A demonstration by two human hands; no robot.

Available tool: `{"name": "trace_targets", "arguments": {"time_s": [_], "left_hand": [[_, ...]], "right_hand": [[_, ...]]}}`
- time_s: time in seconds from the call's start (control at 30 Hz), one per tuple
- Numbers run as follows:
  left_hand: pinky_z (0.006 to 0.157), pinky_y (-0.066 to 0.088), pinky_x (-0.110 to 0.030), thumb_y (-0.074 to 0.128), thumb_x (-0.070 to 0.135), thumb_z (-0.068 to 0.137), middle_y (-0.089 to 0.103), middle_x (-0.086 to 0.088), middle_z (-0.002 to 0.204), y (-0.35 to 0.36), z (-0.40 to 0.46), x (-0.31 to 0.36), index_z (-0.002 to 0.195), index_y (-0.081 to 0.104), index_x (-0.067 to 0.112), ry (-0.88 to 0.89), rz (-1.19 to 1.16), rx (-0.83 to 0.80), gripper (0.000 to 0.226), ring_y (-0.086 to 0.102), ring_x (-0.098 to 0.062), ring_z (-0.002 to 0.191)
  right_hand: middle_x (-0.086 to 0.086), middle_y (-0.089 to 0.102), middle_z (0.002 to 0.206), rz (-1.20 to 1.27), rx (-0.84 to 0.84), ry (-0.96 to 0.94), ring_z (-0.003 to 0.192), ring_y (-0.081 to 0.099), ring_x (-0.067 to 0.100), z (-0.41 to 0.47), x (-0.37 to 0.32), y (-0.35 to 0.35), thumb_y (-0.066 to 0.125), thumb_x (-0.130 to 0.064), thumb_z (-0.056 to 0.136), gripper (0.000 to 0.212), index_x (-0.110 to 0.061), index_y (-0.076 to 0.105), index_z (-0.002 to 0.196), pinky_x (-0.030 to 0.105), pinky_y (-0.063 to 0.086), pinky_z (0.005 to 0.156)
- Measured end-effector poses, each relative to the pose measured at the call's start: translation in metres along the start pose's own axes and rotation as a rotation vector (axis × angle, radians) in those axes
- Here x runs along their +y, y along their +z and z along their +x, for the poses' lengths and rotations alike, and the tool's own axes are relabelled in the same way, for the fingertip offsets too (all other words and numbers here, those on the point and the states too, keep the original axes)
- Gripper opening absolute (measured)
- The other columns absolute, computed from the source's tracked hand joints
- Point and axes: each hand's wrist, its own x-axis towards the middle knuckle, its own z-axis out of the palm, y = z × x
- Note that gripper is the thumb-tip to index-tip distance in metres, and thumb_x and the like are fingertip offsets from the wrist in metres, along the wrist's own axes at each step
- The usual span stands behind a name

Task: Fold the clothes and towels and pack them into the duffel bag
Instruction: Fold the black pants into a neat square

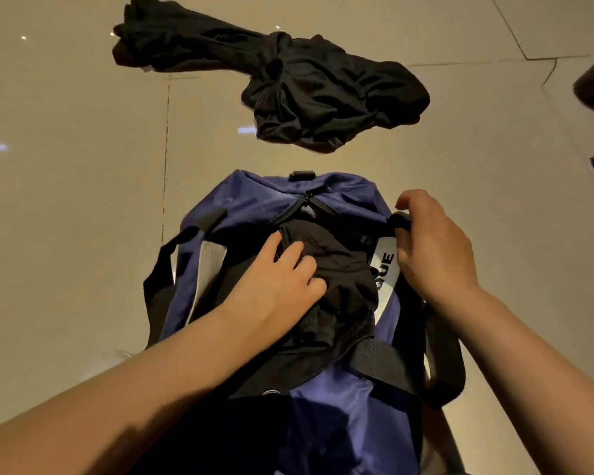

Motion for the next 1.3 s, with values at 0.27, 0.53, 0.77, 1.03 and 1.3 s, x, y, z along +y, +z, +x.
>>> {"name": "trace_targets", "arguments": {"time_s": [0.27, 0.53, 0.77, 1.03, 1.3], "left_hand": [[0.113, 0.021, -0.055, 0.039, 0.005, 0.089, 0.022, -0.031, 0.152, 0.004, -0.016, 0.026, 0.153, 0.015, 0.025, -0.047, -0.160, -0.148, 0.071, 0.019, -0.054, 0.139], [0.117, -0.005, -0.050, 0.032, 0.007, 0.099, -0.015, -0.022, 0.158, -0.001, -0.008, 0.031, 0.153, 0.001, 0.027, -0.080, -0.309, -0.444, 0.066, -0.018, -0.045, 0.143], [0.109, 0.022, -0.061, 0.060, 0.017, 0.078, 0.030, -0.014, 0.153, 0.009, -0.012, 0.038, 0.144, 0.030, 0.028, -0.187, -0.409, -0.075, 0.073, 0.014, -0.036, 0.144], [0.111, 0.028, -0.026, 0.055, 0.009, 0.087, -0.029, 0.030, 0.146, -0.011, -0.013, 0.058, 0.114, -0.017, 0.078, -0.783, -1.168, 0.140, 0.103, -0.001, -0.010, 0.146], [0.116, 0.008, -0.061, 0.056, 0.013, 0.079, -0.018, 0.023, 0.156, 0.000, 0.027, 0.025, 0.148, 0.008, 0.046, -0.358, -1.096, -0.118, 0.090, -0.023, -0.011, 0.144]], "right_hand": [[0.020, 0.002, 0.160, -0.394, -0.252, -0.404, 0.144, 0.003, 0.047, 0.013, -0.011, 0.038, 0.057, -0.026, 0.090, 0.034, -0.036, 0.062, 0.122, 0.068, 0.011, 0.108], [0.012, 0.026, 0.152, -0.272, -0.261, -0.186, 0.116, 0.049, 0.038, 0.042, -0.008, 0.030, 0.049, -0.047, 0.094, 0.040, -0.034, 0.051, 0.132, 0.042, 0.046, 0.088], [0.019, 0.050, 0.125, -0.220, -0.273, -0.274, 0.103, 0.053, 0.042, 0.051, -0.012, 0.039, 0.059, -0.015, 0.086, 0.039, -0.020, 0.059, 0.125, 0.040, 0.048, 0.081], [0.012, 0.049, 0.119, -0.233, -0.437, -0.340, 0.103, 0.054, 0.034, 0.062, -0.006, 0.023, 0.045, -0.016, 0.096, 0.039, -0.034, 0.056, 0.129, 0.027, 0.037, 0.077], [0.005, 0.056, 0.133, -0.094, -0.408, -0.237, 0.122, 0.048, 0.027, 0.071, -0.021, 0.000, 0.047, -0.003, 0.088, 0.052, -0.027, 0.056, 0.133, 0.030, 0.038, 0.092]]}}
